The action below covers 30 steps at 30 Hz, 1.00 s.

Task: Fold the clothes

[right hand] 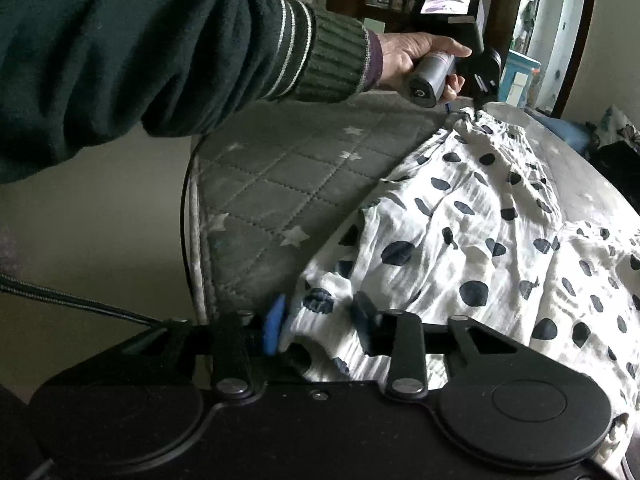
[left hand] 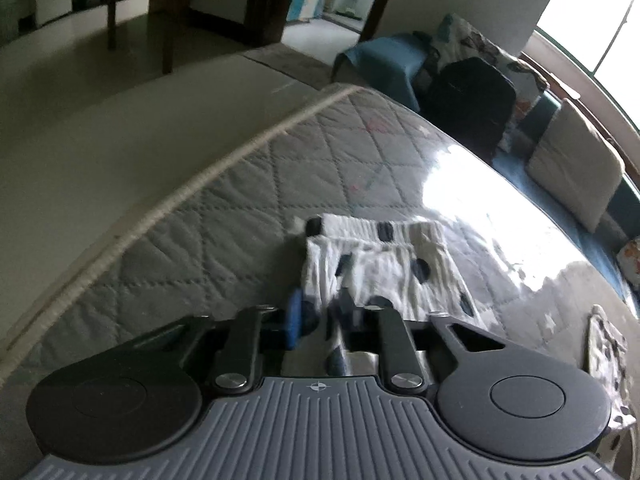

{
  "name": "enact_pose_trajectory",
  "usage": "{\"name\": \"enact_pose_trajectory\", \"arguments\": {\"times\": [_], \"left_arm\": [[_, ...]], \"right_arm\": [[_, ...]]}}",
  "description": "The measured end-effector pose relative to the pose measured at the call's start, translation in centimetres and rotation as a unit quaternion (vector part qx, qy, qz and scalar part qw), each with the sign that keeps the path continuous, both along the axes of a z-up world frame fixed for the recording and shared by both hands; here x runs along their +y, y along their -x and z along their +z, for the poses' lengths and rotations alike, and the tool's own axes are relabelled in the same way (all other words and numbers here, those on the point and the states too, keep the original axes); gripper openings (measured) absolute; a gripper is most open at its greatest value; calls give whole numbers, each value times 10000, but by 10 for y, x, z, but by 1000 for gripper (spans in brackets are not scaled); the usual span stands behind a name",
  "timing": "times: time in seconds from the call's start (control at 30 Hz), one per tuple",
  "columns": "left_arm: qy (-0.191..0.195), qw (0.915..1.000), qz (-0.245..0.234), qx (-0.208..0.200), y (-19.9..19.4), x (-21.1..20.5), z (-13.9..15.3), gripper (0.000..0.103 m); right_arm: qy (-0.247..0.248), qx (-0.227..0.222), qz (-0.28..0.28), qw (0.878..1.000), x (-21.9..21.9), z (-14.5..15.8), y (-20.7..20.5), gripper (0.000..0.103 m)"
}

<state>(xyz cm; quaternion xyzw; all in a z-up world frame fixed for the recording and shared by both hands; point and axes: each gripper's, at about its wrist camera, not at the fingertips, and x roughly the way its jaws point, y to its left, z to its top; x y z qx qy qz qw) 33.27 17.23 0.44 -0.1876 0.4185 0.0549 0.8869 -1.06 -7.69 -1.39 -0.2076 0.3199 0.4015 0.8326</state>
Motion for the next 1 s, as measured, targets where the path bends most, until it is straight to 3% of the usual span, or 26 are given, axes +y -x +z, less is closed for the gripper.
{"name": "enact_pose_trajectory", "arguments": {"times": [0.23, 0.3, 0.5, 0.7, 0.93, 1.0], "left_arm": [[448, 9986, 290, -13, -1, 9, 4, 6], [460, 9983, 328, -110, 3, 5, 14, 5], [363, 9980, 325, -393, 3, -21, 58, 5], [171, 9973, 84, -712, 3, -87, 105, 5], [83, 9957, -140, -912, -6, -173, 127, 5], [175, 9945, -329, -980, -11, -214, 129, 5]], "right_arm": [[-172, -6, -114, 9998, -4, 5, -3, 21], [-307, 39, -195, 9993, -7, 7, -6, 16], [-802, 69, -558, 9952, -30, 24, -7, 13], [-1215, -112, -953, 9879, -57, 41, 0, 13], [-1535, -370, -1650, 9736, -104, 52, 16, 13], [-1574, -362, -1860, 9692, -117, 51, 19, 13]]}}
